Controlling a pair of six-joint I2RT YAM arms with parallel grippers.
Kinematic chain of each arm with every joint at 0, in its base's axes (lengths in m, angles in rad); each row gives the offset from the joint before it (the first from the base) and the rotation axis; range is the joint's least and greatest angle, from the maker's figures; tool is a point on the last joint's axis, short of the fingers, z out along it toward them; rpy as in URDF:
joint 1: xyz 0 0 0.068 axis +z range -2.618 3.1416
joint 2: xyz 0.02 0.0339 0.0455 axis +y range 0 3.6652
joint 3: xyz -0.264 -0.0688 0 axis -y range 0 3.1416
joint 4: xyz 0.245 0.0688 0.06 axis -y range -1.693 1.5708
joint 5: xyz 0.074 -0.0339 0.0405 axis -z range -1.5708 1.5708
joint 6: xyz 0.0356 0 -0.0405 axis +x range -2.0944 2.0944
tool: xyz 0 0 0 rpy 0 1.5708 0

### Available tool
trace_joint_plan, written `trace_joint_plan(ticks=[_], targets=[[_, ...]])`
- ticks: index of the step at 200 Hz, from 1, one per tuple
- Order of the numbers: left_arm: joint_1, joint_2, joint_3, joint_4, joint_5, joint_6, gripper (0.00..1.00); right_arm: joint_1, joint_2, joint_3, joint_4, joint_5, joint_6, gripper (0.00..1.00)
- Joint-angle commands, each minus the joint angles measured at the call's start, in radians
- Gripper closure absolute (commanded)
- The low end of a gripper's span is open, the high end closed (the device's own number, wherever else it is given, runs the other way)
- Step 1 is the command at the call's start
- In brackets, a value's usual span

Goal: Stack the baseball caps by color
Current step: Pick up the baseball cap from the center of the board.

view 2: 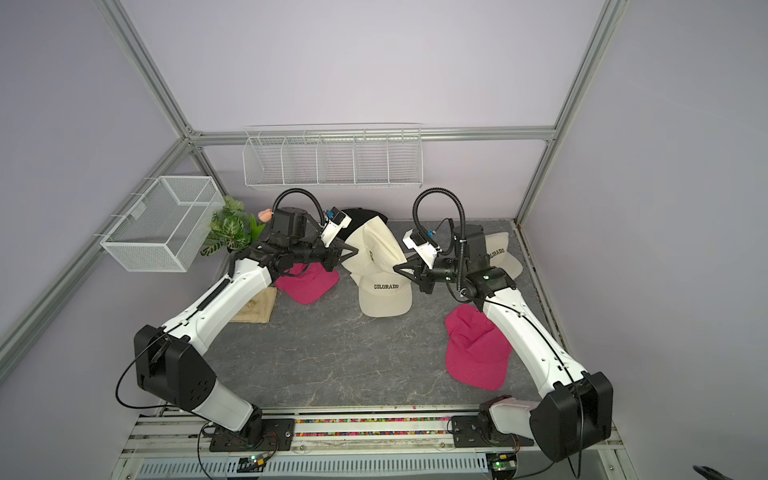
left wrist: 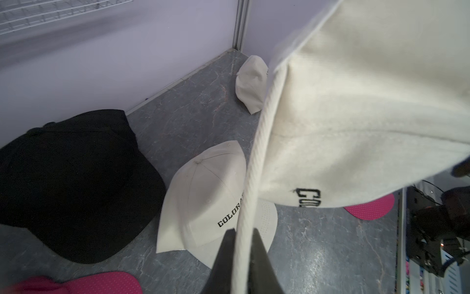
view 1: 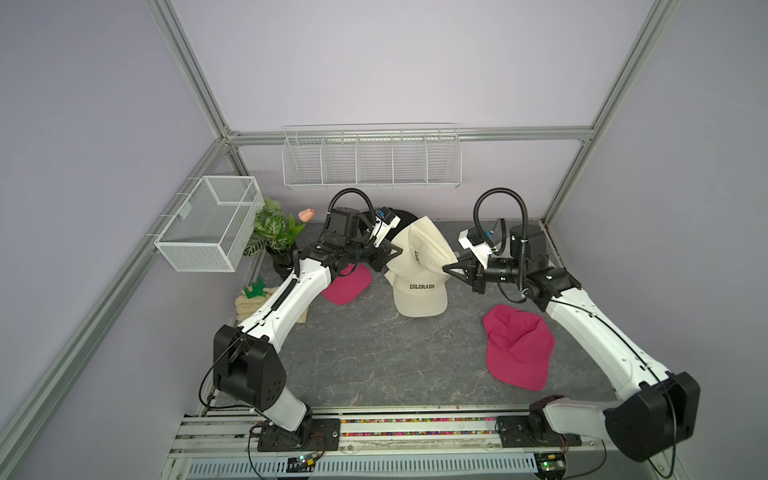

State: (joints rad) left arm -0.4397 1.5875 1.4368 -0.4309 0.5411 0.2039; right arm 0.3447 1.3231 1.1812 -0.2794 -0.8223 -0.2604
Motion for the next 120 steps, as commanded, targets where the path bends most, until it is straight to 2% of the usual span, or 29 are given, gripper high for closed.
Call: trace_joint_plan(ticks=[1,21,41,62,78,111,120], targets=[[0.045,-0.005,-0.035,0.084,-0.283,-0.072,0.76,0.011,0.020,0.035,-0.074,-0.025,0.036,0.93],[0.045,-0.054,-0.081,0.143,-0.313,-0.091,0.69,0.022,0.022,0.037,-0.082,-0.056,0.017,0.93],[0.045,-0.116,-0.136,0.194,-0.301,-0.103,0.57,0.035,0.010,0.029,-0.094,-0.088,-0.032,0.94],[0.045,-0.179,-0.198,0.240,-0.264,-0.075,0.39,0.044,-0.005,0.020,-0.100,-0.097,-0.067,0.93],[0.045,-0.214,-0.238,0.263,-0.282,-0.055,0.24,0.047,-0.009,0.019,-0.126,-0.112,-0.098,0.93],[0.045,-0.224,-0.235,0.191,-0.262,0.009,0.00,0.058,0.010,0.025,-0.186,-0.127,-0.158,0.91],[0.044,-0.223,-0.218,0.163,-0.253,0.022,0.00,0.063,0.019,0.032,-0.217,-0.134,-0.189,0.92]])
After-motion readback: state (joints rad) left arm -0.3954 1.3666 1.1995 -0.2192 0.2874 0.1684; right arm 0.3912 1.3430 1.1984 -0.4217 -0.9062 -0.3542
